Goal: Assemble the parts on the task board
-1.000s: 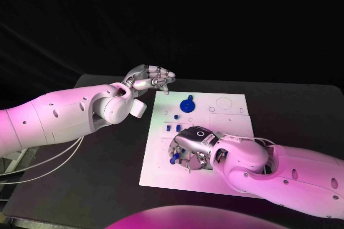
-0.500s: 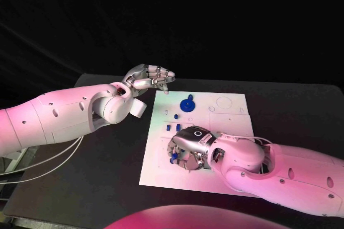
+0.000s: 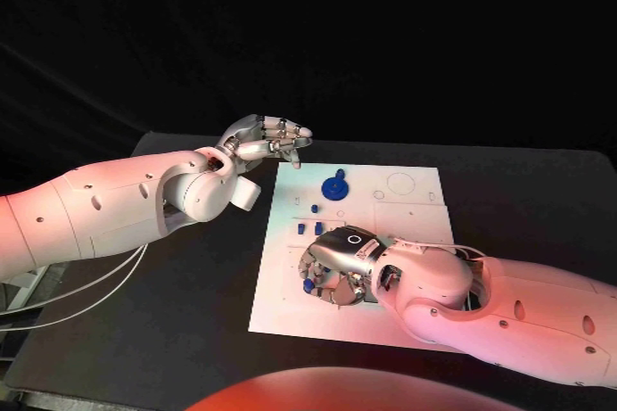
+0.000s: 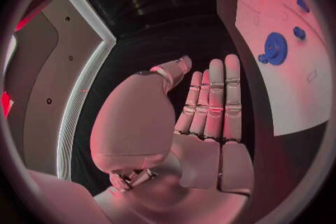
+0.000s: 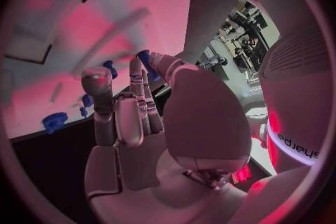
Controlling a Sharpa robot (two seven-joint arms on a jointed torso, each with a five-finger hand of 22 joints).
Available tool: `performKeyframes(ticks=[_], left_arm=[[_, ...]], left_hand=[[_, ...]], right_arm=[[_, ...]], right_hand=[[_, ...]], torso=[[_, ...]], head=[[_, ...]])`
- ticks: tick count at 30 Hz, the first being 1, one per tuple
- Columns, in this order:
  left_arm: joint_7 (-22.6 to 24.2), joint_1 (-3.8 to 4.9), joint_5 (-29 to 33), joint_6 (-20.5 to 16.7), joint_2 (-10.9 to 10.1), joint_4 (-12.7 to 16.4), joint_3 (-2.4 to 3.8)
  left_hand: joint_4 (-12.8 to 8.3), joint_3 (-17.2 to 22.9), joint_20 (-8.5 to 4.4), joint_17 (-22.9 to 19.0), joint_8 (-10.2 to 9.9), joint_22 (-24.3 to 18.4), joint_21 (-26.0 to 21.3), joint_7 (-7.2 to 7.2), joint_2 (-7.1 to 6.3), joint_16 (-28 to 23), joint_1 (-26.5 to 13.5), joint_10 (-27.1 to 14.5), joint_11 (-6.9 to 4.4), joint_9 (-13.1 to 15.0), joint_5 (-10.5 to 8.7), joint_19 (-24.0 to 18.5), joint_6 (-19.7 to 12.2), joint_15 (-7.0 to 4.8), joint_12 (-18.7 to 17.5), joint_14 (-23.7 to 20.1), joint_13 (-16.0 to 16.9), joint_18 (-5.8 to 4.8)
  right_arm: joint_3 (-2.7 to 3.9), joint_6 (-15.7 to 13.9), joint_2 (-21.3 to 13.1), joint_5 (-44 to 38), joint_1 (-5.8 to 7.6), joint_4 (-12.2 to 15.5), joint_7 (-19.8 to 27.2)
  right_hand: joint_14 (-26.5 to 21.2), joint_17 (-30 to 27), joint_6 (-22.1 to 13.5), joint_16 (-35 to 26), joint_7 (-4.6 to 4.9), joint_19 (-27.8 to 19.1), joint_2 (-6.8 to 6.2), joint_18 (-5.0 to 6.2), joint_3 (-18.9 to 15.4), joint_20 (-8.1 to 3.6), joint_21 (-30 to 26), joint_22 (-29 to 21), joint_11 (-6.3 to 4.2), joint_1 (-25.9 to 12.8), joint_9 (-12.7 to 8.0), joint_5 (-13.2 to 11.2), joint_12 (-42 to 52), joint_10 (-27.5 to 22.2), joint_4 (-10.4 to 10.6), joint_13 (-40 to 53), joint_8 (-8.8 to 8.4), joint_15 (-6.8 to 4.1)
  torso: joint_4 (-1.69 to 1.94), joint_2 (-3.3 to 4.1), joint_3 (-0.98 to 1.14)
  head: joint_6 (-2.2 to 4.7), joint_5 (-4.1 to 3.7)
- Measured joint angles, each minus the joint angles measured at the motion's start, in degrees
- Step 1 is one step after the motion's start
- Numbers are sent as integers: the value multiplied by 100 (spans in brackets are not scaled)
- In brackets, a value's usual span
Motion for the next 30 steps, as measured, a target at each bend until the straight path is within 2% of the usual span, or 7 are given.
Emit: performKeyframes(ticks=[4,9,11,16,21,25,30], left_arm=[[-3,0,0,0,-3,1,0],[-6,0,-1,0,-13,3,0],[-7,0,-1,0,-17,4,0],[-11,0,-1,0,-28,8,0],[-13,0,-1,0,-45,9,0],[-16,0,-2,0,-57,8,-1],[-20,0,-2,-3,-77,6,-3]], left_hand=[[0,0,0,0,0,0,0,0,0,0,0,0,0,0,0,0,0,0,0,0,0,0],[0,0,0,0,0,0,0,0,0,0,0,0,0,-1,0,0,0,0,0,0,0,0],[0,0,0,-1,0,0,0,0,0,0,0,0,0,-1,0,0,0,0,0,0,-1,0],[0,0,0,-1,0,1,0,0,0,0,0,0,0,-1,0,0,0,0,0,0,-1,0],[0,0,0,-1,0,1,0,0,0,0,0,0,0,-1,0,0,0,0,0,0,-1,0],[0,0,0,-1,0,1,0,0,0,0,0,0,0,-1,0,0,0,0,0,0,-1,0],[0,0,0,-1,0,-6,0,0,23,0,23,-52,10,-1,0,0,0,0,0,0,-1,0]], right_arm=[[-1,-12,-15,0,0,10,-2],[-1,-65,-44,0,-2,42,-2],[-1,-105,-59,0,-2,60,1],[-1,-233,-192,1,-3,170,11],[12,-470,-581,39,55,407,31],[41,-785,-1073,399,294,574,60],[64,-1073,-1780,1415,633,619,55]], right_hand=[[0,0,-140,0,-1,23,-6,0,-287,-23,-1,0,-30,-91,-40,0,31,-30,16,33,-61,0],[0,11,-363,0,-43,53,-4,0,-939,-52,-35,16,-32,-89,-115,0,112,-91,174,108,-176,0],[0,16,-364,0,-43,52,71,0,-1108,-52,-35,19,-52,-13,-127,0,164,-111,251,131,-176,0],[0,9,-364,0,-43,53,120,1,-1309,-52,-72,18,-52,57,-135,0,189,-111,382,162,-176,0],[0,-42,-181,0,-24,53,165,1,-1495,-52,-129,16,-43,270,-135,0,301,-96,562,230,-125,0],[0,-62,34,-38,41,65,159,0,-1579,-39,-213,-12,-10,394,-118,0,462,140,646,337,-5,0],[9,184,134,102,-23,198,222,-10,-1896,-96,23,188,-80,208,-47,0,917,391,685,780,241,-35]], torso=[[1,0,-1],[3,1,-1],[4,1,-1],[8,1,-1],[8,0,-3],[6,-4,-4],[-5,-15,-15]], head=[[0,-8],[4,-12],[4,-12],[7,-12],[24,-20],[48,-66],[101,-193]])
